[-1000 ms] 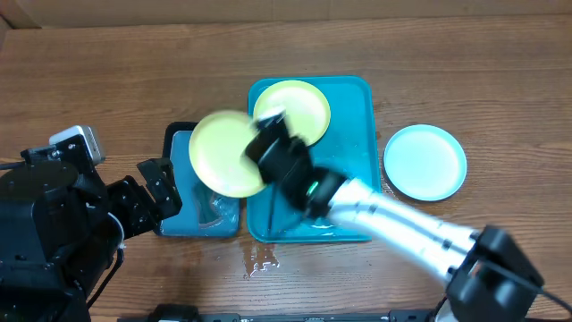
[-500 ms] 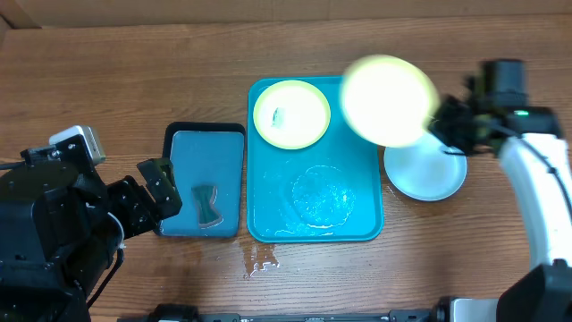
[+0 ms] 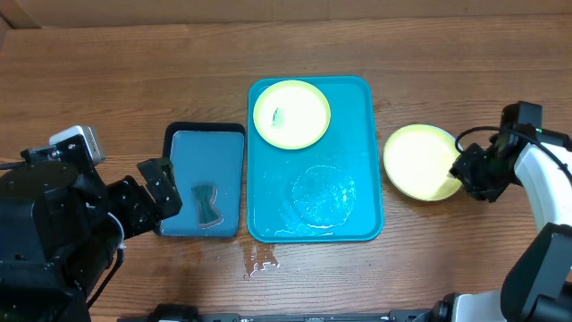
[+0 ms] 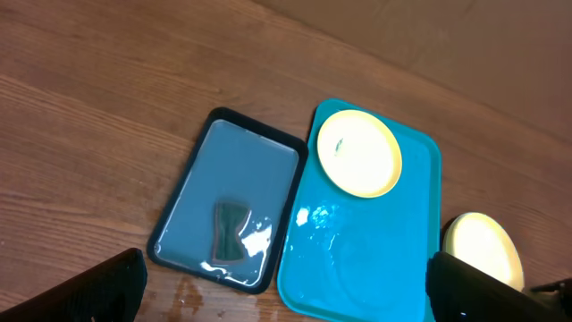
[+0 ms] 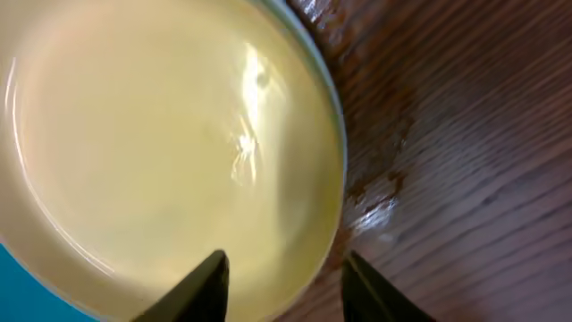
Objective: Clean dirty plates on tray and stack at the side
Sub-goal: 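Carry the yellow plate right and stack it on the white plate, then move the right gripper to the last yellow plate and grip its rim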
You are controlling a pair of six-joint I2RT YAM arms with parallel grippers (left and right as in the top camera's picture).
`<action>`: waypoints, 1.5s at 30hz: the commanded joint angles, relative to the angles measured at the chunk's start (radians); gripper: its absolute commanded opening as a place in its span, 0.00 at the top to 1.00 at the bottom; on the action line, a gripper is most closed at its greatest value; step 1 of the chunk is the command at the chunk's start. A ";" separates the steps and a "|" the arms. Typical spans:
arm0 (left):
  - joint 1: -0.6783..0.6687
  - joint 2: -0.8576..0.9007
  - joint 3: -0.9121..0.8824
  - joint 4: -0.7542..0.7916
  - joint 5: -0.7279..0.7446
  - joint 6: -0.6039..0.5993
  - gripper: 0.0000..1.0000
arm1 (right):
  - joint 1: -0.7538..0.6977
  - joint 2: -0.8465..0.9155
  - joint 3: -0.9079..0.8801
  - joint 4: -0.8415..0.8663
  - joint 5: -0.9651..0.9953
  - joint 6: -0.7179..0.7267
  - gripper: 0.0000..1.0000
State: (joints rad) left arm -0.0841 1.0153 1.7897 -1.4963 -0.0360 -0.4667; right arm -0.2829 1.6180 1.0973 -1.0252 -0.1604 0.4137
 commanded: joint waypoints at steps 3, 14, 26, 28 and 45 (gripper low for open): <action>0.005 0.001 0.015 0.004 0.011 0.018 0.00 | 0.137 -0.110 0.145 0.000 -0.082 -0.118 0.49; 0.005 0.001 0.015 0.004 0.011 0.018 0.00 | 0.611 -0.070 0.249 0.357 0.016 -0.187 0.44; 0.005 0.001 0.015 0.004 0.010 0.019 0.00 | 0.687 0.340 0.249 0.667 0.145 -0.187 0.30; 0.005 0.001 0.015 0.004 0.011 0.019 0.01 | 0.687 0.384 0.249 0.681 0.143 -0.186 0.31; 0.005 0.001 0.015 0.004 0.011 0.019 0.00 | 0.684 0.243 0.253 0.310 0.062 -0.182 0.96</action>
State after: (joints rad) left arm -0.0841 1.0153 1.7897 -1.4967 -0.0360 -0.4667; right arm 0.4057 1.9770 1.3472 -0.6704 -0.0853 0.2356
